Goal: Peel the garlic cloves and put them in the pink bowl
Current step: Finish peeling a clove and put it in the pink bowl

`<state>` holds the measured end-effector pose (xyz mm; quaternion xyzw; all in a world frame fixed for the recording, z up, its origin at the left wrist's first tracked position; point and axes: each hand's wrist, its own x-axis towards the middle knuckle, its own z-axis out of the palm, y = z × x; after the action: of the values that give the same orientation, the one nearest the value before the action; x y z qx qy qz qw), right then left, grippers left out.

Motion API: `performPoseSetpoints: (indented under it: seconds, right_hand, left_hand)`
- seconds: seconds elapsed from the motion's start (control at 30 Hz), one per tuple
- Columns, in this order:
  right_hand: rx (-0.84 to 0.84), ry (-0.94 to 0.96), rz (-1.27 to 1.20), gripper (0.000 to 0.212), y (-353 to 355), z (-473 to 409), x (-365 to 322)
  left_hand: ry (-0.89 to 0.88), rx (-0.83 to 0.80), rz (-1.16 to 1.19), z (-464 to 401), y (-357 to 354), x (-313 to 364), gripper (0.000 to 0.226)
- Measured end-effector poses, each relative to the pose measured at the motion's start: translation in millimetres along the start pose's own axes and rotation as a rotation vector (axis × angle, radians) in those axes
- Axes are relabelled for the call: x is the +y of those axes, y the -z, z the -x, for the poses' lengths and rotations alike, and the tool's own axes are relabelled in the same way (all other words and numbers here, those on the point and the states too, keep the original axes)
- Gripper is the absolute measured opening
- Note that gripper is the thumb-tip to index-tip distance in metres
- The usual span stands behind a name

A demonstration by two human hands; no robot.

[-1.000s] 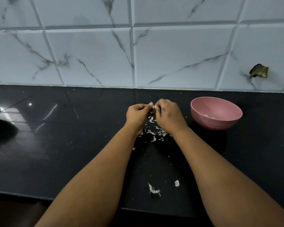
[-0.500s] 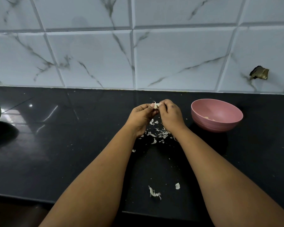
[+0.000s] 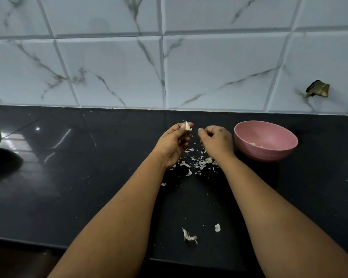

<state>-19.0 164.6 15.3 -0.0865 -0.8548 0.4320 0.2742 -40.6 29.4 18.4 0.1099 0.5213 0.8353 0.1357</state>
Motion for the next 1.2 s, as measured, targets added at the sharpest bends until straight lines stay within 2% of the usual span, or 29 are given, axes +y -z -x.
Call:
performPoseSetpoints:
  seconds: [0.03, 0.1, 0.17, 0.27, 0.37, 0.43, 0.73, 0.87, 0.97, 1.2]
  right_hand:
    - [0.002, 0.033, 0.047, 0.03, -1.1, 0.8, 1.2]
    - [-0.004, 0.066, 0.029, 0.006, -2.8, 0.8, 3.6]
    - [-0.001, 0.064, -0.038, 0.02, -4.4, -0.1, 7.4]
    - [0.01, 0.097, -0.093, 0.018, -3.9, -1.5, 5.7]
    - [-0.121, 0.168, -0.171, 0.03, -4.9, -0.4, 3.6]
    - [-0.201, 0.183, -0.198, 0.031, -6.6, 2.0, 3.7]
    - [-0.086, 0.162, -0.165, 0.017, -6.7, 1.4, 3.3]
    - [-0.03, 0.172, -0.138, 0.021, -7.3, 0.1, 4.2]
    - [-0.013, 0.176, -0.162, 0.017, -9.2, -1.2, 3.9]
    - [0.002, 0.165, -0.146, 0.029, -9.6, -1.0, 1.1]
  left_hand:
    - [0.0, 0.014, -0.004, -0.7, 0.6, -0.6, 0.023]
    - [0.0, 0.048, -0.016, -1.8, 1.3, -1.3, 0.023]
    - [-0.006, 0.092, -0.096, -3.2, 1.7, -3.3, 0.022]
    - [-0.023, 0.137, -0.293, -5.7, 3.8, -7.7, 0.019]
    - [-0.034, 0.148, -0.405, -8.3, 6.4, -9.8, 0.018]
    - [-0.05, 0.157, -0.47, -9.3, 7.5, -11.7, 0.02]
    - [-0.131, 0.2, -0.521, -7.7, 4.7, -16.7, 0.022]
    - [-0.149, 0.176, -0.491, -5.0, 2.3, -18.0, 0.021]
    - [-0.175, 0.239, -0.546, -6.3, 1.9, -17.1, 0.021]
    - [-0.245, 0.288, -0.492, -2.1, -0.4, -12.8, 0.014]
